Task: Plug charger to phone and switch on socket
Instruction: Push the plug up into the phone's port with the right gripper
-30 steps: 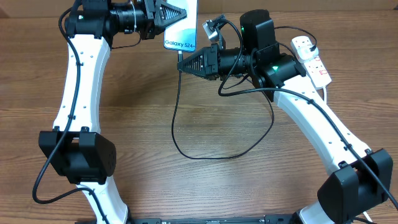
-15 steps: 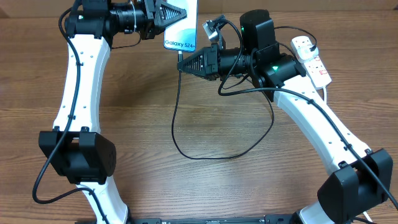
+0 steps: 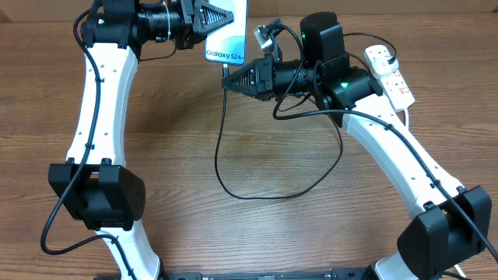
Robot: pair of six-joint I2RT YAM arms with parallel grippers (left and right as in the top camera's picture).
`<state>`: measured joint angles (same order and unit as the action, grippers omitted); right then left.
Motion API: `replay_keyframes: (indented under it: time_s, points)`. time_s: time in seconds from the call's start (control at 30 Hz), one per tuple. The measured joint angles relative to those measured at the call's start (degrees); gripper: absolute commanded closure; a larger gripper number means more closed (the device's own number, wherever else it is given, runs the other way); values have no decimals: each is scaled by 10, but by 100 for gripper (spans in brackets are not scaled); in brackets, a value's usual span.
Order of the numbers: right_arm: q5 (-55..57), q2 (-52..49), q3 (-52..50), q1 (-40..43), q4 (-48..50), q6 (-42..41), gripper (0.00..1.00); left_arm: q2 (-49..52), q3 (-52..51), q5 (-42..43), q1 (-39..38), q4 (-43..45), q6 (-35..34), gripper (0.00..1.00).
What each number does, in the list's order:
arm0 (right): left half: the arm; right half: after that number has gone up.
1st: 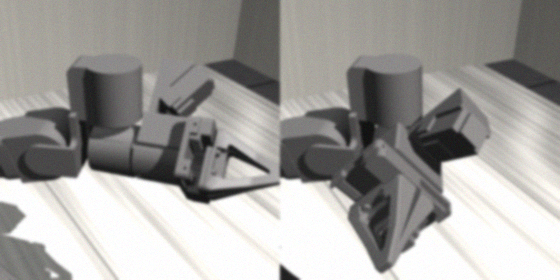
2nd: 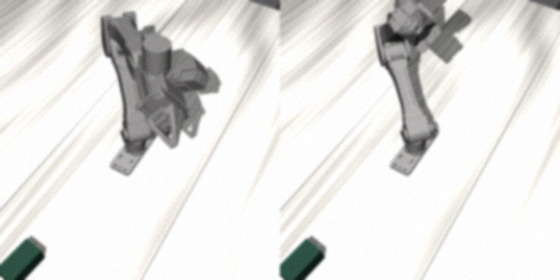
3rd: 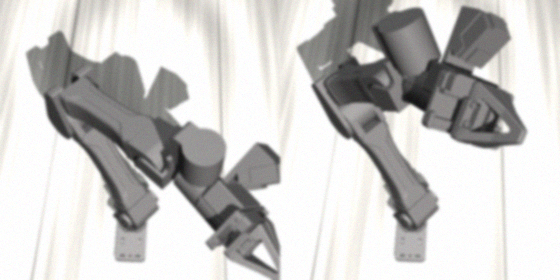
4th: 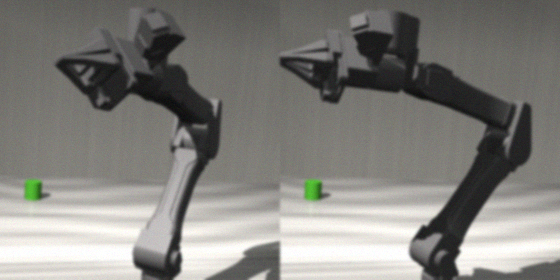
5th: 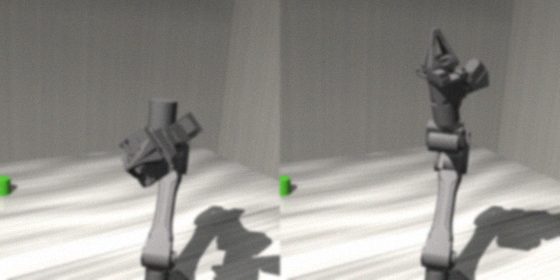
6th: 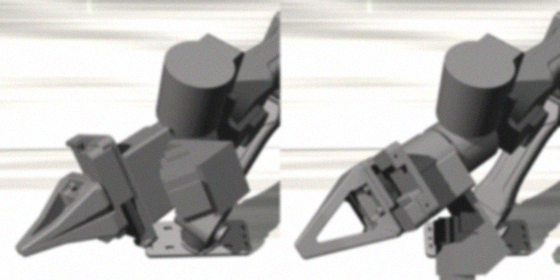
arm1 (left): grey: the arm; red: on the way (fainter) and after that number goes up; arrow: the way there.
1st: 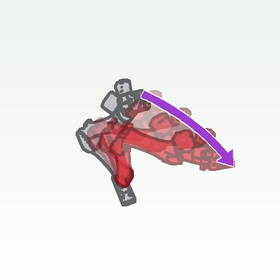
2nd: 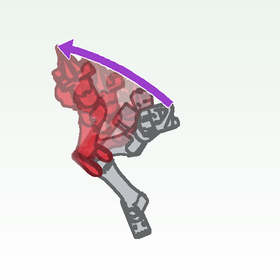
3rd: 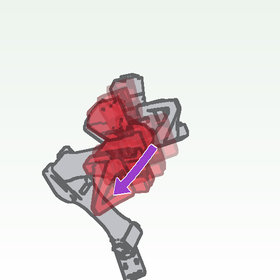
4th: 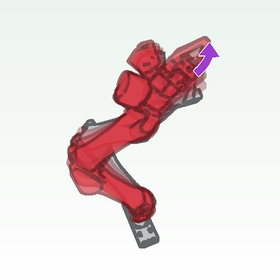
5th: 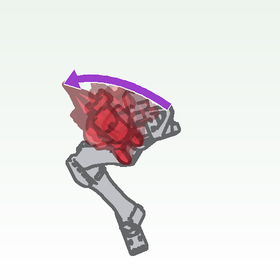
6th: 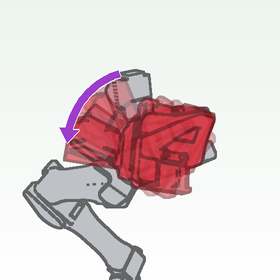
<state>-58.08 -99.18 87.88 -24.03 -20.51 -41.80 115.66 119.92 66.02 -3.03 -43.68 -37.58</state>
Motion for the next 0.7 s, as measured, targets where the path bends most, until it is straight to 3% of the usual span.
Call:
replay_keyframes:
  time_s: [0.7]
  points:
    - [-4, 0, 0, 0, 3, -2, 96, 0, 0, 8, 0, 0, 0, 96]
